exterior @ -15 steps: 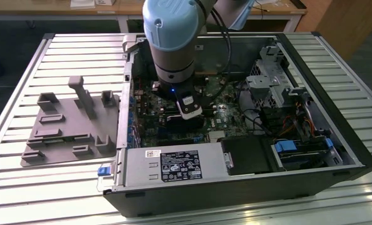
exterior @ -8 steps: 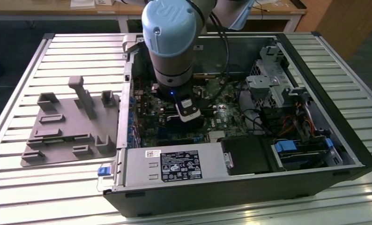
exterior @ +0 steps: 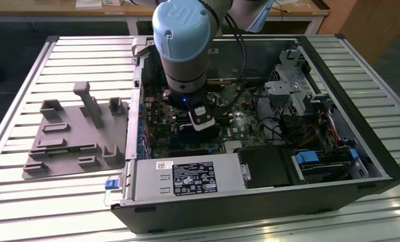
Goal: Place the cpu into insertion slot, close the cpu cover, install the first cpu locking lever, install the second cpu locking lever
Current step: 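Install the second cpu locking lever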
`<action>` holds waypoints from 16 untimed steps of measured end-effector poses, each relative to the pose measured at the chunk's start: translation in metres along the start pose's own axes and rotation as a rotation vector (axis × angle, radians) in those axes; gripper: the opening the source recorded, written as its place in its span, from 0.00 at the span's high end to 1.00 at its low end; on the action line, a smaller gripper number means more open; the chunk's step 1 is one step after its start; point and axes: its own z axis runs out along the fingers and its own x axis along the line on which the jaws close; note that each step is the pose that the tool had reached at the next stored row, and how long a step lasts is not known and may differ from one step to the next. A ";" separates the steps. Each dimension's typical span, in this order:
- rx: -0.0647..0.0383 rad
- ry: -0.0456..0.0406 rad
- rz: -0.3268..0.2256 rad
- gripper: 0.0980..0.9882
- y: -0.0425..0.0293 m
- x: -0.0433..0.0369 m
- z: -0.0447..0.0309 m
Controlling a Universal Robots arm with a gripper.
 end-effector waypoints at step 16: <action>0.001 -0.0004 0.000 1.00 0.0038 0.0017 -0.0036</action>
